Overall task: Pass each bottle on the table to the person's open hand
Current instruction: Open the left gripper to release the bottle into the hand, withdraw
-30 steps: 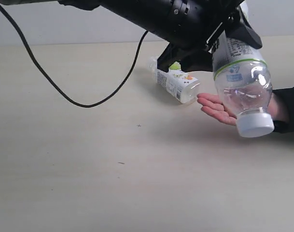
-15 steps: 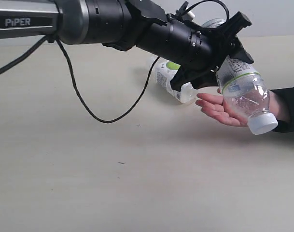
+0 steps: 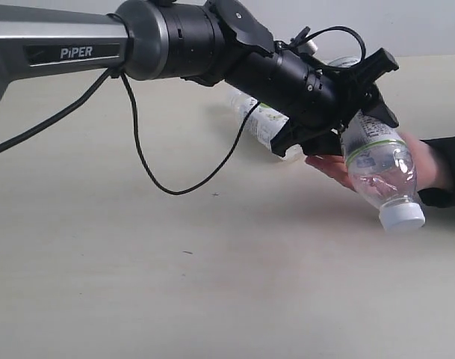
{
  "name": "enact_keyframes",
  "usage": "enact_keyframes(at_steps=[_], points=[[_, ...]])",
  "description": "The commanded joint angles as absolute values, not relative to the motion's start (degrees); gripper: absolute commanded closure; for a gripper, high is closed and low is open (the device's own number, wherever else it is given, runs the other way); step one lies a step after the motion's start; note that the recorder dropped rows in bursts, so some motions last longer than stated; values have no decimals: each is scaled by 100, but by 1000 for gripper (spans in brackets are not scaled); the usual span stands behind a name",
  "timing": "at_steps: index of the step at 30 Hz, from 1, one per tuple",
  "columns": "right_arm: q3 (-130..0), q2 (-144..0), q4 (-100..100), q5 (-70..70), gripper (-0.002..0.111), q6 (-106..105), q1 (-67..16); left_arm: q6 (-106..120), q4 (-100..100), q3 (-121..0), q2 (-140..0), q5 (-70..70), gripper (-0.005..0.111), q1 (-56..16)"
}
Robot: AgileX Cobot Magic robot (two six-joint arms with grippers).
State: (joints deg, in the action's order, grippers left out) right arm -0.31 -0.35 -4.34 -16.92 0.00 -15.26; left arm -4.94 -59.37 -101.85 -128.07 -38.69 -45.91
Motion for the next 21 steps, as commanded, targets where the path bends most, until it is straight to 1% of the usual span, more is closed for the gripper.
enact_keyframes(at_steps=[1,13,15,16,17,18,21], points=[[0,0,-444,-1620,108,0,-1537,-560,-5901,-10232,-12773,-3931,107,-4626],[0,0,-444,-1620,108,0,-1537,-803,-5988,-10232,-12953,-4014,106,-4626],[0,0,-444,-1620,108,0,-1537,-791,-5974,-10232,-12953,-4034,98,-4626],[0,0,-444,-1620,108,0,-1537,-791,-5974,-10232,-12953,-4034,90,-4626],[0,0,-444,-1620,108,0,-1537,-791,-5974,-10232,-12953,-4023,85,-4626],[0,0,-444,-1620,108,0,-1537,-776,-5974,-10232,-12953,-4023,75,-4626],[0,0,-444,-1620,108,0,-1537,-765,-5929,-10232,-12953,-4152,58,-4626]])
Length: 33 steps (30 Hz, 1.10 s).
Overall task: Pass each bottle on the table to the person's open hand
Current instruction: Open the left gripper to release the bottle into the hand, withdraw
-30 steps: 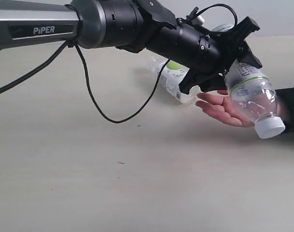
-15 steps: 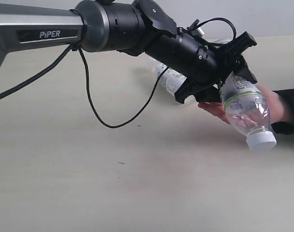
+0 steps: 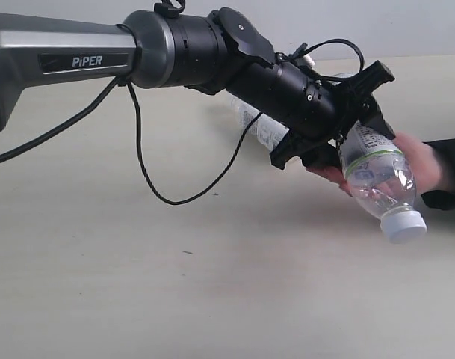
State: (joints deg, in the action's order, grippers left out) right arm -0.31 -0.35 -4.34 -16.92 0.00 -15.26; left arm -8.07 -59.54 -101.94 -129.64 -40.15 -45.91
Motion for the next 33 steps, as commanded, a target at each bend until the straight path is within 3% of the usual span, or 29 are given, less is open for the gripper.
enact_keyframes(at_steps=[1,6,10,21,33], points=[[0,0,-444,-1620,108,0,-1537,-732,-5929,-10232,-12953,-4189,54,-4626],[0,0,-444,-1620,108,0,-1537,-474,-5893,-10232,-12953,-4191,33,-4626],[0,0,-444,-1620,108,0,-1537,-474,-5883,-10232,-12953,-4263,27,-4626],[0,0,-444,-1620,108,0,-1537,-189,-5828,-10232,-12753,-4588,29,-4492],[0,0,-444,-1620,108,0,-1537,322,-4932,-10232,-11682,-5658,36,-3823]])
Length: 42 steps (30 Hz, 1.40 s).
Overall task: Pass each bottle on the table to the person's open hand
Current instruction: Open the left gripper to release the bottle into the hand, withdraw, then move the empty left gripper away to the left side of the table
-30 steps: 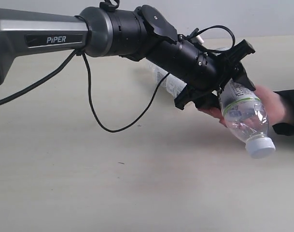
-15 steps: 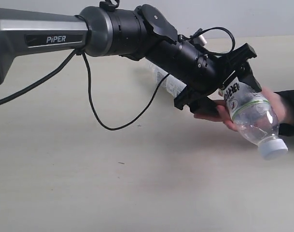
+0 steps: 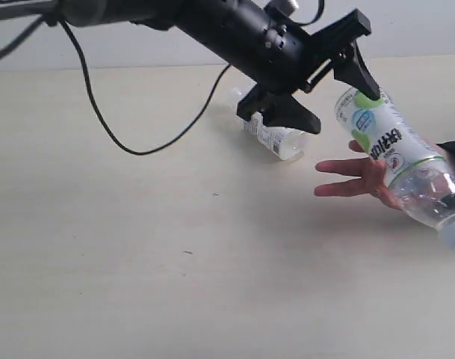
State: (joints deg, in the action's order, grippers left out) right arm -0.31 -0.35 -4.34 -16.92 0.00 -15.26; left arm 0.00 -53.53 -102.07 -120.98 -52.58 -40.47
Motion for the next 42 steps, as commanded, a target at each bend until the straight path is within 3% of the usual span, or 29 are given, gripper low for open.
enact_keyframes(at_steps=[1,3,9,12,19,28,35,42], points=[[0,0,-444,-1620,108,0,-1537,385,-4763,-10232,-11578,-5766,40,-3759],[0,0,-444,-1620,108,0,-1537,385,-4360,-10232,-11398,-5934,52,-3650],[0,0,-444,-1620,108,0,-1537,385,-3007,-10077,-10927,-6351,106,-3534],[0,0,-444,-1620,108,0,-1537,0,-2524,-9727,-10593,-6010,107,-3534],[0,0,-444,-1620,108,0,-1537,-148,-2366,-7432,-8866,-3278,107,-3534],[0,0,-444,-1620,108,0,-1537,-302,-1279,-4927,-6581,-1698,107,-3529],[0,0,-444,-1620,108,0,-1537,-522,-1030,-4377,-5763,-1843,107,-3405],[0,0,-444,-1620,108,0,-1537,-1552,144,-4390,-5678,-2422,107,-2664]])
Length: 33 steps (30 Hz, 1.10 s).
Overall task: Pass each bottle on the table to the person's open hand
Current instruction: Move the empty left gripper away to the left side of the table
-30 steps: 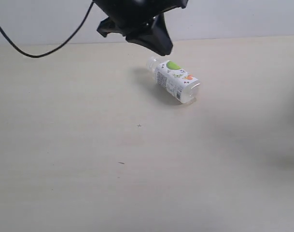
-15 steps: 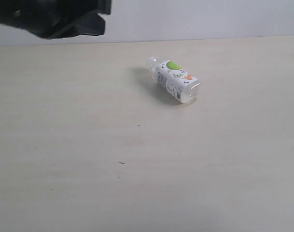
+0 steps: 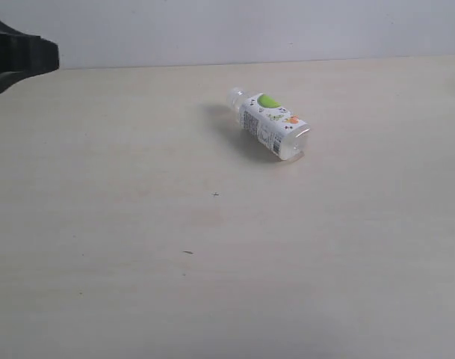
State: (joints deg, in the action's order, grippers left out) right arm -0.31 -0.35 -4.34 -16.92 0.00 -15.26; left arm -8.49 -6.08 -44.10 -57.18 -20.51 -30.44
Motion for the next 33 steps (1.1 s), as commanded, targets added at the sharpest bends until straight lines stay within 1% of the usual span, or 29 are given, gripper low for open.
enact_keyframes(at_steps=[1,11,14,18,33], points=[[0,0,-444,-1620,108,0,-1537,-1801,272,-4390,-5678,-2473,107,-2575],[0,0,-444,-1620,108,0,-1537,-1775,401,-4390,-5938,-2903,107,-2550],[0,0,-444,-1620,108,0,-1710,-1646,461,-4390,-6082,-3070,107,-2550],[0,0,-444,-1620,108,0,-1865,-1666,666,-4390,-6254,-3070,107,-2550],[0,0,-444,-1620,108,0,-1865,-1666,677,-4390,-6687,-2980,107,-2550]])
